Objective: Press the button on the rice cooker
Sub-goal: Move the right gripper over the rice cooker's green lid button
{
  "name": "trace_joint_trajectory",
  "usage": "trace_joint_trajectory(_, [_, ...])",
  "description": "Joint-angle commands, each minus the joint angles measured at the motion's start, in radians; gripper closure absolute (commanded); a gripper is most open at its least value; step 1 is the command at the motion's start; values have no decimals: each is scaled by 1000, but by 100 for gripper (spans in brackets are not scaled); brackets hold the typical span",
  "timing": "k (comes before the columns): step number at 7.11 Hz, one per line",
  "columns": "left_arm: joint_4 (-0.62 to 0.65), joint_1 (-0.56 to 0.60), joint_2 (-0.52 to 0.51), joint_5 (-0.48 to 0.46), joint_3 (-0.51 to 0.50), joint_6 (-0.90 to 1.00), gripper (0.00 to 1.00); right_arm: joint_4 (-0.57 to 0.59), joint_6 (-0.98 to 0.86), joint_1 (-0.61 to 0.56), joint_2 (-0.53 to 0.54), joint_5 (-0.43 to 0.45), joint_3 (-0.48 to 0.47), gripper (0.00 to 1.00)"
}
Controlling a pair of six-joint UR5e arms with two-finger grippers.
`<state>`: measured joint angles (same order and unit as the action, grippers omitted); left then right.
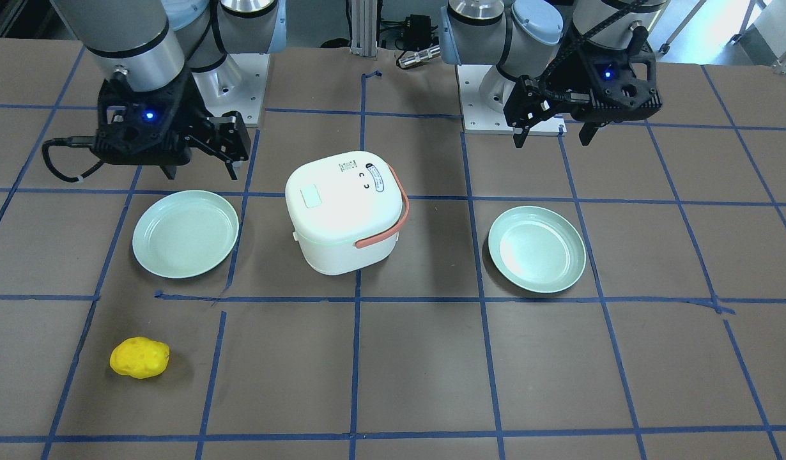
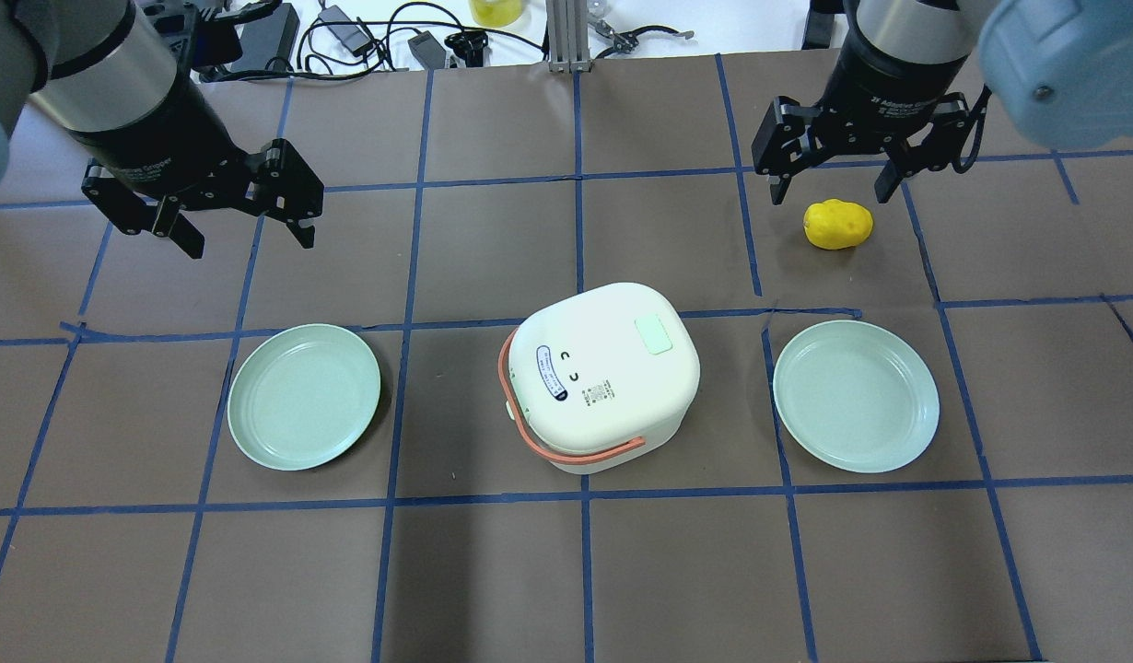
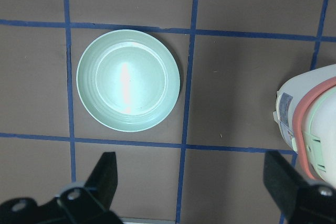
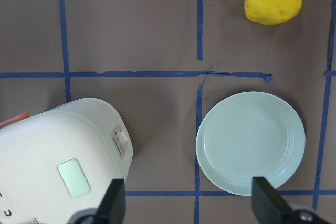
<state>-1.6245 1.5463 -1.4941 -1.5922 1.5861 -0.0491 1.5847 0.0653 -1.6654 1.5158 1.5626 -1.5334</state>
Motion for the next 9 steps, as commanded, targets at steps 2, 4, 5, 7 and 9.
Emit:
trace_joint_trajectory(2, [0, 0, 0, 0, 0, 0, 0, 37, 56, -79, -28, -54, -22, 75])
trace_joint_trajectory(4, [0, 0, 0, 0, 0, 0, 0, 41, 83, -83, -34, -124, -63, 89])
trace_joint_trajectory(5, [0, 0, 0, 0, 0, 0, 0, 53, 83, -83, -46, -137, -77, 93])
trace_joint_trajectory(7, [0, 0, 0, 0, 0, 0, 0, 95, 85, -85, -52, -180, -120, 97])
trace_joint_trajectory(9, [0, 0, 0, 0, 0, 0, 0, 106, 83, -85, -60, -188, -140, 99])
